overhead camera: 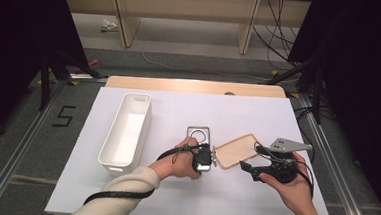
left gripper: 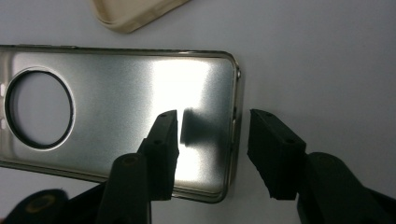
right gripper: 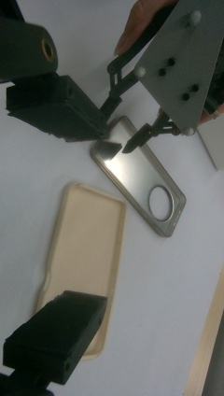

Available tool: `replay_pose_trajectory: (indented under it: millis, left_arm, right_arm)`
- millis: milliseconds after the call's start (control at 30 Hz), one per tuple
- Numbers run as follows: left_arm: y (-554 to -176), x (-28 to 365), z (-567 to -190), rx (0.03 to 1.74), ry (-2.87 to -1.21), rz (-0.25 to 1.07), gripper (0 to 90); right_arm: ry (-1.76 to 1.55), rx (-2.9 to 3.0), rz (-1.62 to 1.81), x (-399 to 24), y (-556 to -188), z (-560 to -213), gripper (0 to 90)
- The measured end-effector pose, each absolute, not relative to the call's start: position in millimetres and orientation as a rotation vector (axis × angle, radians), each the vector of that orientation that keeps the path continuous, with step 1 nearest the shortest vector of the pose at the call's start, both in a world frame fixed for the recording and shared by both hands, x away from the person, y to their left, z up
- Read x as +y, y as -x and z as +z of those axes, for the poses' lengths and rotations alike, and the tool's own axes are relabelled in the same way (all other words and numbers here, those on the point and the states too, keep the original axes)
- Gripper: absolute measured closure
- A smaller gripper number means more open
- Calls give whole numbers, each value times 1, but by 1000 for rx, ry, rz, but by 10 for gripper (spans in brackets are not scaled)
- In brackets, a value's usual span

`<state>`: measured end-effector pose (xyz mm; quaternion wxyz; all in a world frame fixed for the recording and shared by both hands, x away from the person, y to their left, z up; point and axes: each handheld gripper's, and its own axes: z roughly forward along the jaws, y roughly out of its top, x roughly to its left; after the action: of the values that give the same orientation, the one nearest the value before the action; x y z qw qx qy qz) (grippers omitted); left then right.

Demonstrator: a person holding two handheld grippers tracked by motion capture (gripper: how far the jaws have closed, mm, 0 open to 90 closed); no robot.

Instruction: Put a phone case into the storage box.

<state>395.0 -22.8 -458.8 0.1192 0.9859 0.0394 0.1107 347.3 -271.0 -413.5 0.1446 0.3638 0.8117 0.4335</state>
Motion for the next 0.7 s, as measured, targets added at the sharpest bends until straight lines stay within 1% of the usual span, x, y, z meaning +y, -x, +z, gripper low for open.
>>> replay_pose_trajectory:
  millis: [33,67,133,267,500,700]
  left_arm:
    - [-394,-23,-459,115,-2886,303,574]
    - [-395,-24,-458,96,-2894,296,617]
    - [-395,-25,-458,83,-2901,284,647]
    - [-394,-27,-458,62,-2919,265,683]
    - [-396,-27,-458,53,-2926,226,733]
    - [-396,-30,-457,38,-2944,211,756]
  right_arm:
    - [-1047,2339,1250,-271,-347,-413,174]
    - [-1047,2339,1250,-271,-347,-413,174]
    - [-1048,2340,1250,-271,-347,-414,174]
    - [-1048,2341,1249,-271,-347,-414,174]
    - [-1048,2341,1250,-271,-347,-414,174]
    - [-1047,2342,1249,-271,-347,-414,174]
